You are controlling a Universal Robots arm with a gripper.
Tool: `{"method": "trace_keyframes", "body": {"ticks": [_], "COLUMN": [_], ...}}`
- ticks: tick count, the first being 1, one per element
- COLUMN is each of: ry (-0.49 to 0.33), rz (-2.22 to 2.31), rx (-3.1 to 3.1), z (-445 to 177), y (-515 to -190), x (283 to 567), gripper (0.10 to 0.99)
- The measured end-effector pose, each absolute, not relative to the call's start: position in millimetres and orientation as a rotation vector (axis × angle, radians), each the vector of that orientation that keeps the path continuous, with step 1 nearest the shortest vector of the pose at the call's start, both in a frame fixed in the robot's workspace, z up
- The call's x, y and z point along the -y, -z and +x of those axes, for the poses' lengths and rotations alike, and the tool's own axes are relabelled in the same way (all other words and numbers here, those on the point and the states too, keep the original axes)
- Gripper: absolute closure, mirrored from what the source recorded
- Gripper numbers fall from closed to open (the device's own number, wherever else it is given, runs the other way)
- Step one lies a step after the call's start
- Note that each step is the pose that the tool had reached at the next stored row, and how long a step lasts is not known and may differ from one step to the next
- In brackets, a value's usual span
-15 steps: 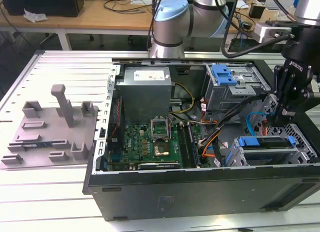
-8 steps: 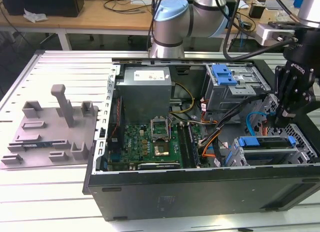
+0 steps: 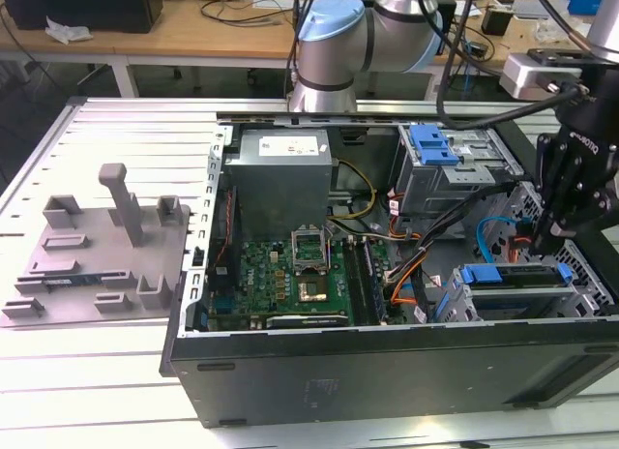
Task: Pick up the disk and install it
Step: 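Insert the first disk wire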
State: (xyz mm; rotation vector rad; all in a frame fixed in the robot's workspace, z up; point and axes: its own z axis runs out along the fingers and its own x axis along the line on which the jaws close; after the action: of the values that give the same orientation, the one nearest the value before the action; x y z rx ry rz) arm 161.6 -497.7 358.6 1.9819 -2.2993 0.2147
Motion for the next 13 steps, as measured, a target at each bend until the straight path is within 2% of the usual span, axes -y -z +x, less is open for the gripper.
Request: {"method": "trace_keyframes", "body": {"ticks": [13], "ry": [-0.184], "rz": [2.008], "rx": [2.264], "z": [162.1], "y": [-358.6], "x": [505.4], "gripper": [0.922]}}
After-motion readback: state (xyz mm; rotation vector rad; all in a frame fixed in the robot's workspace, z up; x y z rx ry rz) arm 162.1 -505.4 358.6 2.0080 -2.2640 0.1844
